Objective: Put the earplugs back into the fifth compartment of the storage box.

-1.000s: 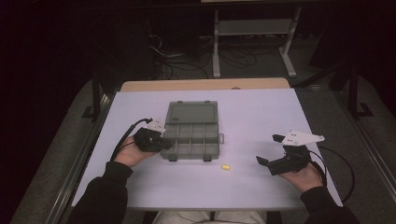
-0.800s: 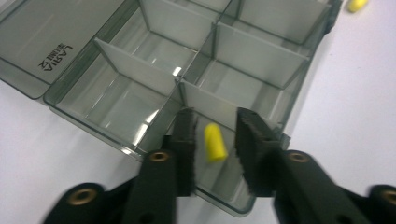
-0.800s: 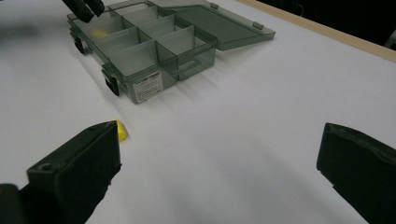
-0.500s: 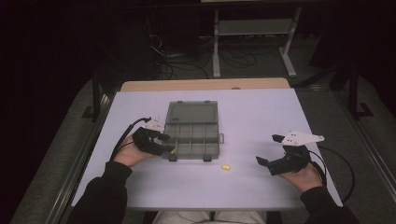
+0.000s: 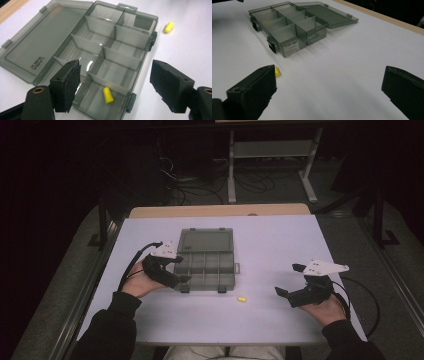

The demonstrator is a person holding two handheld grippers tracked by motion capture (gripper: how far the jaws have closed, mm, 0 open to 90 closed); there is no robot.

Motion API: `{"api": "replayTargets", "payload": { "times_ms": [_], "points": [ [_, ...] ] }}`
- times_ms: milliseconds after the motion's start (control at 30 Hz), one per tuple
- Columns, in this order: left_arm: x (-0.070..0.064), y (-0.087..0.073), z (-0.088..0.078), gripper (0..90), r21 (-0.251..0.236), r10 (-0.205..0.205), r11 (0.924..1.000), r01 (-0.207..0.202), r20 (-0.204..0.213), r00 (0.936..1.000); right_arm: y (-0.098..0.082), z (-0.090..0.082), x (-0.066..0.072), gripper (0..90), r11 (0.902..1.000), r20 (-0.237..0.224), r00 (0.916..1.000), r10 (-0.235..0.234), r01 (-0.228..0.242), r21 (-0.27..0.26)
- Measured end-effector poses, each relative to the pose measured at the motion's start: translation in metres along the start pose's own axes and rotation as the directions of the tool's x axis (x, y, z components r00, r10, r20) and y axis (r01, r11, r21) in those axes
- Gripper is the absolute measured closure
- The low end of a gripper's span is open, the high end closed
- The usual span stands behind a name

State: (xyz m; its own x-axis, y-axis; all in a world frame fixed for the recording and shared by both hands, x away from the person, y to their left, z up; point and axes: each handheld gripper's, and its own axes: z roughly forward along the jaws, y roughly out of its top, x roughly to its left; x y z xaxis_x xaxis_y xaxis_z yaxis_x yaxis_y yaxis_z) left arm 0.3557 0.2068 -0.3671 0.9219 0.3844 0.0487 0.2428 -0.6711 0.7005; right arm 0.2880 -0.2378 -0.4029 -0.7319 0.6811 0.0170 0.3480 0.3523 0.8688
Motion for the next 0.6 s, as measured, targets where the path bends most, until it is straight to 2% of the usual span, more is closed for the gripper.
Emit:
{"api": "replayTargets", "payload": {
  "times_ms": [300, 367, 600],
  "points": [
    [-0.013, 0.018, 0.000, 16.6, -0.030, 0.059, 0.9978, -0.058, 0.016, 0.9981, 0.000, -0.001, 0.000, 0.0, 1.0000, 0.000, 1.0000, 0.002, -0.002, -0.002],
    [-0.016, 0.021, 0.001, 15.2, -0.033, 0.073, 0.9968, -0.073, 0.007, 0.9973, 0.000, -0.001, 0.000, 0.0, 1.0000, 0.000, 1.0000, 0.001, -0.001, -0.003],
    [-0.023, 0.028, 0.008, 12.0, -0.045, 0.090, 0.9950, -0.089, 0.024, 0.9956, 0.001, -0.001, 0.000, 0.0, 1.0000, -0.001, 1.0000, -0.001, 0.001, -0.005]
  ]
}}
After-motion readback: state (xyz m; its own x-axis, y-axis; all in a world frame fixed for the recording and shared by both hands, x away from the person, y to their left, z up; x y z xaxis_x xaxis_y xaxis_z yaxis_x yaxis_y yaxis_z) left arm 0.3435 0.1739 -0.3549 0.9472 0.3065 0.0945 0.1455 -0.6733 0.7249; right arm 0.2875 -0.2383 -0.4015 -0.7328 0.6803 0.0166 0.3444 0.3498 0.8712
